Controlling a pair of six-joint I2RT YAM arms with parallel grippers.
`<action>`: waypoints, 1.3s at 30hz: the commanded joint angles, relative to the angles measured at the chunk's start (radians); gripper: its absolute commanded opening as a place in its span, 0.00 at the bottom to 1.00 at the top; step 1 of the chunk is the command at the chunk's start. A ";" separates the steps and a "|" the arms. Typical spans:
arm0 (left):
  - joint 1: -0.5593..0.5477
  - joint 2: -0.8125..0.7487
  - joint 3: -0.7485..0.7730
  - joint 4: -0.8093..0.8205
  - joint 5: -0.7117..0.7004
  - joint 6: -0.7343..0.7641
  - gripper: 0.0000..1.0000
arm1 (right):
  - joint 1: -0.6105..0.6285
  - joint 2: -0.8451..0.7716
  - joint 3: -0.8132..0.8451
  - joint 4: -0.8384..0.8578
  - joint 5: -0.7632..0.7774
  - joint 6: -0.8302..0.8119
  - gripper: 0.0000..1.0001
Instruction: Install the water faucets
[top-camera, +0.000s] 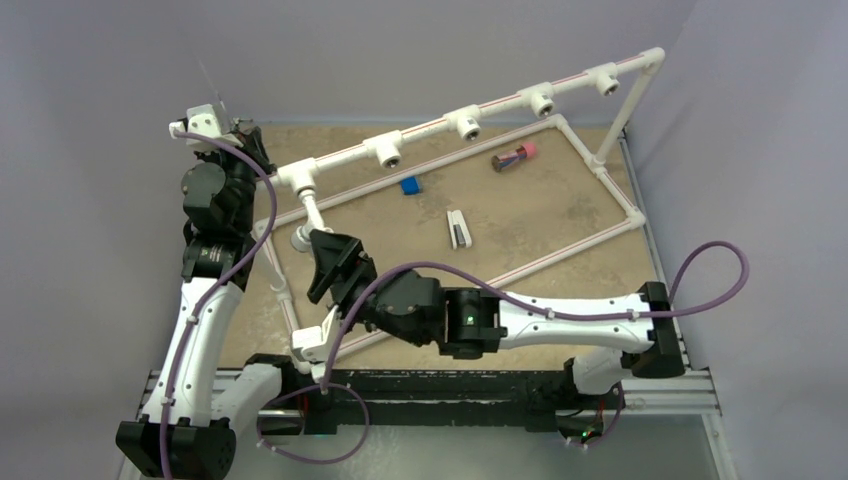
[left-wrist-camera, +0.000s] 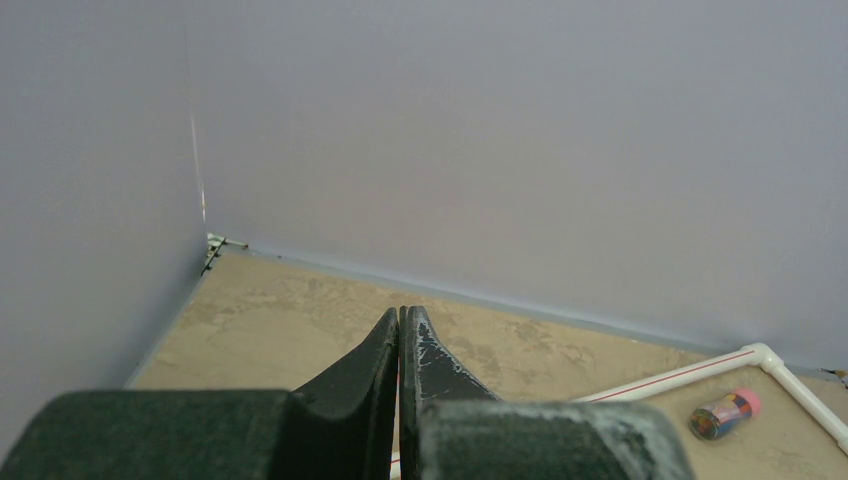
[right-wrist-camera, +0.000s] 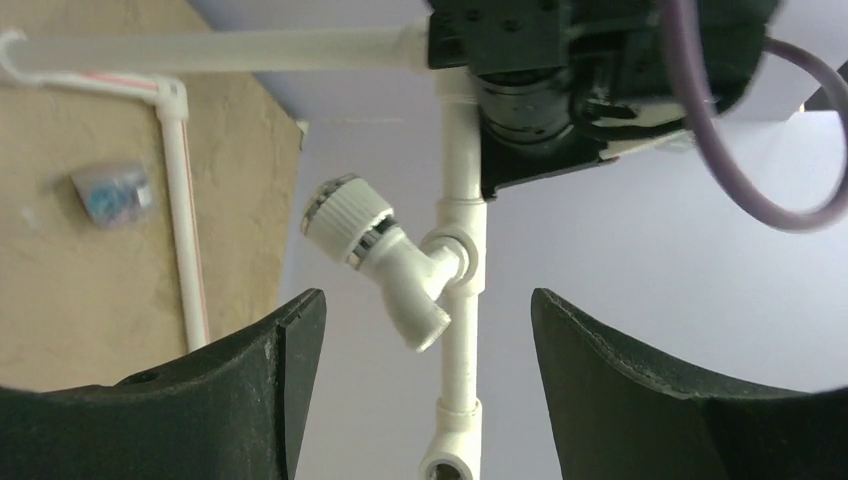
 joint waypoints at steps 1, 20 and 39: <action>-0.019 0.040 -0.074 -0.274 0.099 -0.014 0.00 | 0.012 0.042 -0.012 0.011 0.206 -0.226 0.76; -0.022 0.030 -0.076 -0.274 0.101 -0.017 0.00 | -0.017 0.250 0.085 0.283 0.351 -0.385 0.75; -0.022 0.040 -0.073 -0.274 0.101 -0.015 0.00 | -0.066 0.296 0.046 0.452 0.350 -0.201 0.02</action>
